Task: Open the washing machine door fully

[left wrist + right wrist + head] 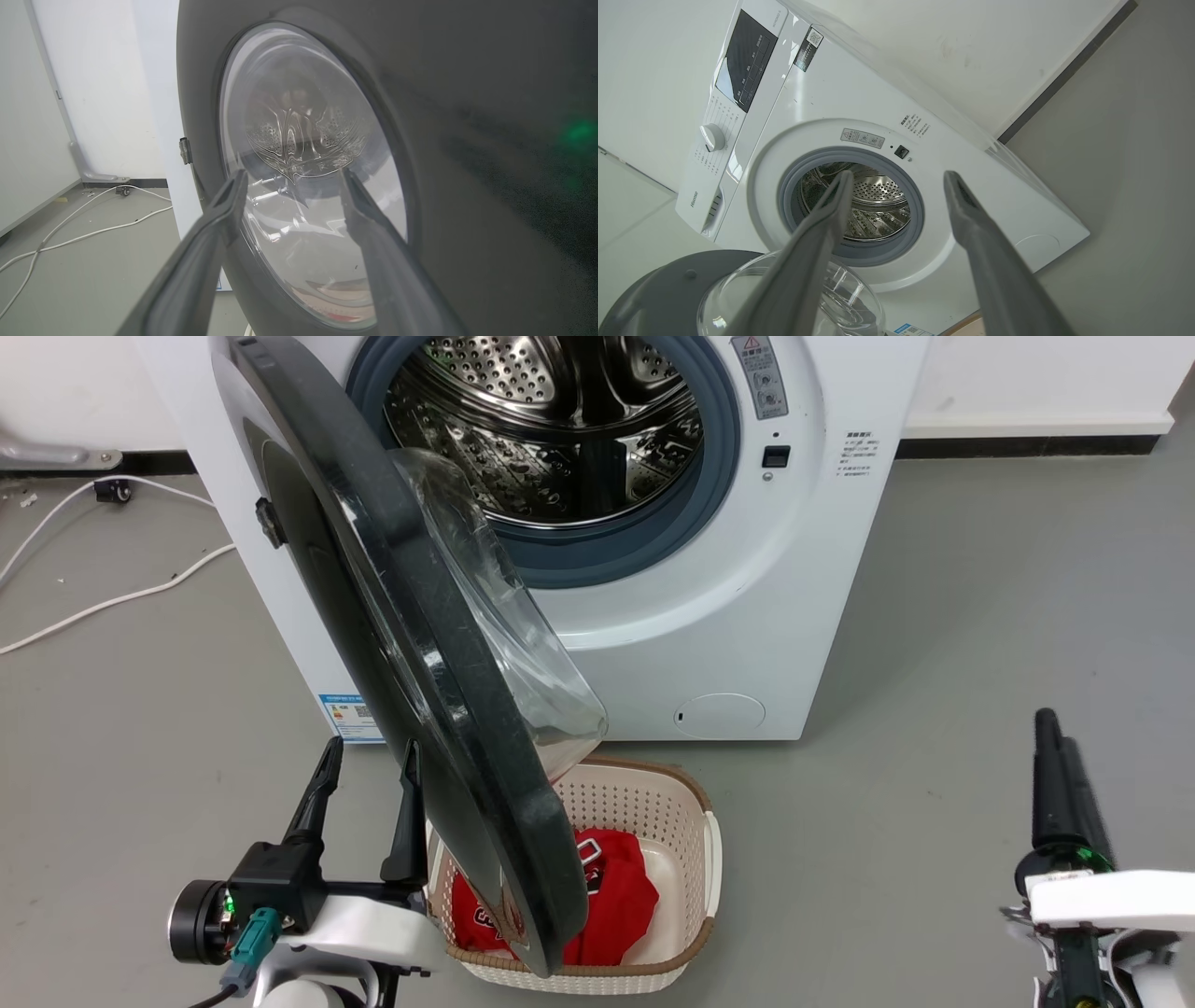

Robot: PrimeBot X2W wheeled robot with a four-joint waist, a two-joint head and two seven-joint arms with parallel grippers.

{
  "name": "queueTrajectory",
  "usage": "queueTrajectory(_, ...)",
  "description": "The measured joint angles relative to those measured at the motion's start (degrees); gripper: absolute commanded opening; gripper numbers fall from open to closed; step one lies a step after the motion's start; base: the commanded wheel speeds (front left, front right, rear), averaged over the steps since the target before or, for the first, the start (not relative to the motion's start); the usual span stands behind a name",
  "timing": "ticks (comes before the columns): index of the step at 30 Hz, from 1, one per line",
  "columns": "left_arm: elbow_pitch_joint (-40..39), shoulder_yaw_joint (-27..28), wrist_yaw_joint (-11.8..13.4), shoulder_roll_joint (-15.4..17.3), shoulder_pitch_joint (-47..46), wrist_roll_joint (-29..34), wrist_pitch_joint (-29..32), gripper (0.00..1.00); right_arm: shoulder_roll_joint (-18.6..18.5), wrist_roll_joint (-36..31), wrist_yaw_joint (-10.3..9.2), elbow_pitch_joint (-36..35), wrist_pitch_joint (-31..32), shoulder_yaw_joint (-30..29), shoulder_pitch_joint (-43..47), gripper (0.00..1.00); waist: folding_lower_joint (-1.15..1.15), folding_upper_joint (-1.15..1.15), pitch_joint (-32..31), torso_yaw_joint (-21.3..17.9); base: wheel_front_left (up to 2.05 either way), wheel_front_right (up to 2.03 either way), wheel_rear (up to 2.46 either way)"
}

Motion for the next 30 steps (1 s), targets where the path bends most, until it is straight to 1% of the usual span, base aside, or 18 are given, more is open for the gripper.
queueTrajectory(2,0.02,0.23,0.0,-0.01,0.23,0.01,0.0,1.0,1.33,-8.96,0.0,-2.01,-0.16,-3.22,1.0,1.0,0.0,0.0,-0.29,-0.17,0.0,0.0,0.0)
queueTrajectory(4,-0.02,0.42,0.0,0.0,0.25,0.03,0.0,1.0,2.8,-18.98,0.01,-5.5,-0.24,-6.54,1.62,1.0,0.0,0.0,-0.5,-0.33,0.0,0.0,0.0)
queueTrajectory(6,-0.05,0.59,0.0,0.01,0.26,0.1,0.0,1.0,3.86,-29.33,0.01,-9.34,-0.27,-8.27,2.44,1.0,0.0,0.0,-0.63,-0.47,0.0,0.0,0.0)
queueTrajectory(9,-0.12,0.81,0.0,-0.01,0.26,0.19,0.0,1.0,4.92,-41.97,0.03,-14.59,-0.29,-8.51,3.42,1.0,0.0,0.0,-0.66,-0.63,0.0,0.0,0.0)
queueTrajectory(12,-0.18,1.05,0.0,0.0,0.26,0.33,0.0,1.0,5.15,-52.52,0.09,-18.16,-0.29,-7.11,4.84,1.0,0.0,0.0,-0.66,-0.78,0.0,0.0,0.0)
queueTrajectory(13,-0.21,1.07,0.0,0.0,0.26,0.44,0.0,1.0,5.24,-54.5,0.09,-18.9,-0.27,-6.53,5.48,1.0,0.0,0.0,-0.62,-0.8,0.0,0.0,0.0)
queueTrajectory(14,-0.23,1.14,-0.01,0.0,0.26,0.51,0.0,1.0,5.3,-57.92,0.09,-19.58,-0.26,-5.93,6.0,1.0,0.0,0.0,-0.56,-0.82,0.0,0.0,0.0)
queueTrajectory(17,-0.24,1.32,-0.09,0.0,0.26,0.53,0.0,1.0,5.34,-62.51,0.09,-20.08,0.34,-4.46,7.4,1.0,0.0,0.0,-0.44,-0.89,0.0,0.0,0.0)
queueTrajectory(19,-0.24,1.47,-0.13,0.0,0.26,0.54,0.0,1.0,5.34,-64.01,0.09,-19.41,0.73,-4.21,8.13,1.0,0.0,0.0,-0.35,-0.92,0.0,0.0,0.0)
queueTrajectory(26,-0.23,1.54,-0.23,0.0,0.2,0.6,0.0,1.0,5.35,-63.0,0.09,-13.92,0.85,-4.11,9.06,1.0,0.0,0.0,0.07,-0.91,0.0,0.0,0.0)
queueTrajectory(30,-0.25,1.52,-0.42,0.0,0.09,0.68,-0.01,1.0,5.35,-61.95,0.09,-12.05,0.62,-4.05,8.83,1.0,0.0,0.0,0.23,-0.91,0.0,0.0,0.0)
